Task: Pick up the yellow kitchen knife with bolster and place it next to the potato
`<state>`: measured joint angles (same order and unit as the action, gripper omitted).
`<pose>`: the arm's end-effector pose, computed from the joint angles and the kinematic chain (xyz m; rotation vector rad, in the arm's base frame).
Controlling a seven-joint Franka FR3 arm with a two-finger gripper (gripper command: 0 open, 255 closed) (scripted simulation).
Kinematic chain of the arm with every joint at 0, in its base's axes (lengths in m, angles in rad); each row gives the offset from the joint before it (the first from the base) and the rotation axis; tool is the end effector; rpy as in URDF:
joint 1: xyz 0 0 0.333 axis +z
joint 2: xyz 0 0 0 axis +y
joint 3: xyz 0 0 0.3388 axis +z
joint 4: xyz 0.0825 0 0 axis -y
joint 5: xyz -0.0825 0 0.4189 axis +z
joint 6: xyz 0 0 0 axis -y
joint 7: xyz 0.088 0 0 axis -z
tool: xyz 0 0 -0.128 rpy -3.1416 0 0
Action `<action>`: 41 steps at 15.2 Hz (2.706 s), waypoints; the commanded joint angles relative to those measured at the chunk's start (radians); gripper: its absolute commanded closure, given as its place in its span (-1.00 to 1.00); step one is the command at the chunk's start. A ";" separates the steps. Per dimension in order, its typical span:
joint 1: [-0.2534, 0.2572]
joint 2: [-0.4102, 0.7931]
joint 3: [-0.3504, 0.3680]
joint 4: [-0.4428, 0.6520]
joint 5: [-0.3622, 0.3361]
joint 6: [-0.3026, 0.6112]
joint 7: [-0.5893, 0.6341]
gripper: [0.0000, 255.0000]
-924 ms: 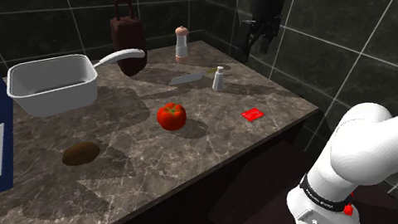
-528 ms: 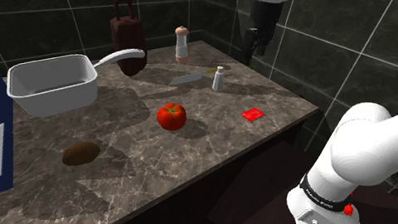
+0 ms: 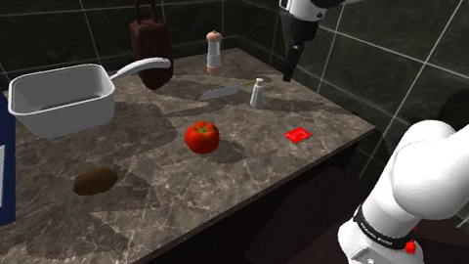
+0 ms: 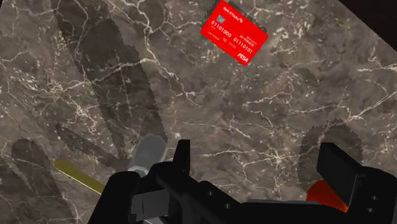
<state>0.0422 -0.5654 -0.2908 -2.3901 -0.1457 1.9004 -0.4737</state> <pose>0.3985 -0.1243 0.5058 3.0976 0.4795 0.0958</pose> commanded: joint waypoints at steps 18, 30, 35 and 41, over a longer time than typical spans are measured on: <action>0.110 0.777 -0.261 0.452 0.406 0.290 -1.106 -1.00; 0.021 1.044 -0.159 0.664 0.552 0.315 -1.362 -1.00; 0.019 1.057 -0.155 0.661 0.560 0.329 -1.366 -1.00; 0.019 1.057 -0.155 0.661 0.560 0.329 -1.366 1.00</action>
<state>0.0609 0.4913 -0.4454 -1.7288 0.4141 2.2295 -1.8402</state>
